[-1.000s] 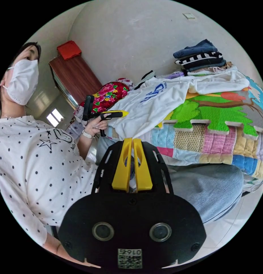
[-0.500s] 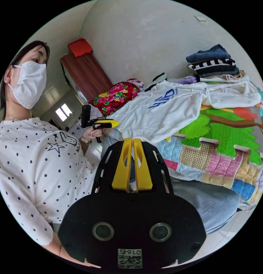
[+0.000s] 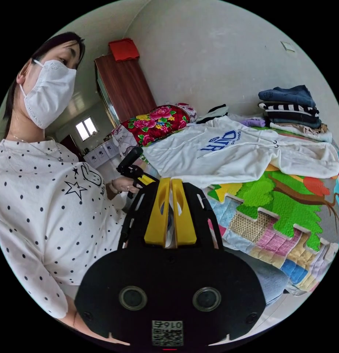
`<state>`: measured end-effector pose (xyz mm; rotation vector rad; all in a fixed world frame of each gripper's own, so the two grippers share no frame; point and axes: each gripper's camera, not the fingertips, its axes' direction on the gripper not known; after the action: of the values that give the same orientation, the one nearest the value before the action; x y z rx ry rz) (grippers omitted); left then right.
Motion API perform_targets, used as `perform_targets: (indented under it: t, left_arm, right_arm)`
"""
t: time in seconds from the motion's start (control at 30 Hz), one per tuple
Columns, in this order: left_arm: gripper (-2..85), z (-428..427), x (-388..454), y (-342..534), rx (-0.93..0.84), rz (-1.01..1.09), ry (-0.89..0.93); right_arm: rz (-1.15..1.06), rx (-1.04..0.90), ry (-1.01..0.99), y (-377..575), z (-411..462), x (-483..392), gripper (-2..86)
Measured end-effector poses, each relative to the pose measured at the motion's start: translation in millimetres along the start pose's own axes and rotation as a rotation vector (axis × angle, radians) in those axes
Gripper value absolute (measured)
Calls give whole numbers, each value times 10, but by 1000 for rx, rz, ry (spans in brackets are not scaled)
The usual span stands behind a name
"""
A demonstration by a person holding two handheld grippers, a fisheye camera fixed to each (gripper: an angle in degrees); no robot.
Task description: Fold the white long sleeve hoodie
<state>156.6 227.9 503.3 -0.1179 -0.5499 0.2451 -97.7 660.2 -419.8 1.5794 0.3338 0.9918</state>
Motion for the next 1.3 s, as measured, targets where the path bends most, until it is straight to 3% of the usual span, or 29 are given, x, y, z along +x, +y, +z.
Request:
perform_targets:
  t: [0.1, 0.2, 0.27, 0.47, 0.63, 0.73, 0.8, 0.9, 1.03, 1.17, 1.3]
  left_arm:
    - [-5, -299, 155, -10, 82, 226, 257]
    - [-8, -946, -16, -119, 336, 302, 448]
    - [-8, -1238, -234, -256, 430, 247, 473]
    - [24, -1305, -15, -462, 393, 208, -11]
    - [61, -865, 239, -583, 319, 241, 30]
    - [82, -455, 477, -691, 203, 229, -167]
    - [81, -157, 613, -778, 136, 235, -388]
    - [46, -11, 749, -793, 129, 294, -542]
    - [5, -114, 660, -811, 139, 279, -485]
    - [-7, -660, 322, -859, 260, 215, -209]
    - [-9, -1010, -121, -946, 338, 122, -113]
  right_arm:
    - [-7, 33, 1, -105, 64, 19, -1]
    - [-56, 24, 34, -319, 171, 62, -1]
    - [-117, -3, 84, -623, 306, 126, -2]
    - [42, -33, -23, -1584, 737, 635, -3]
    - [283, -219, 18, -2093, 1516, 1304, -2]
    - [358, -365, 57, -2061, 2029, 1573, 0]
    - [359, -351, 45, -1994, 2114, 1595, 2]
    - [372, -287, 25, -1934, 2015, 1578, 10]
    - [327, -258, 37, -1804, 1659, 1402, 32]
    - [182, -143, 145, -1445, 1188, 1009, 75]
    - [58, -179, 94, -1123, 1126, 689, 99]
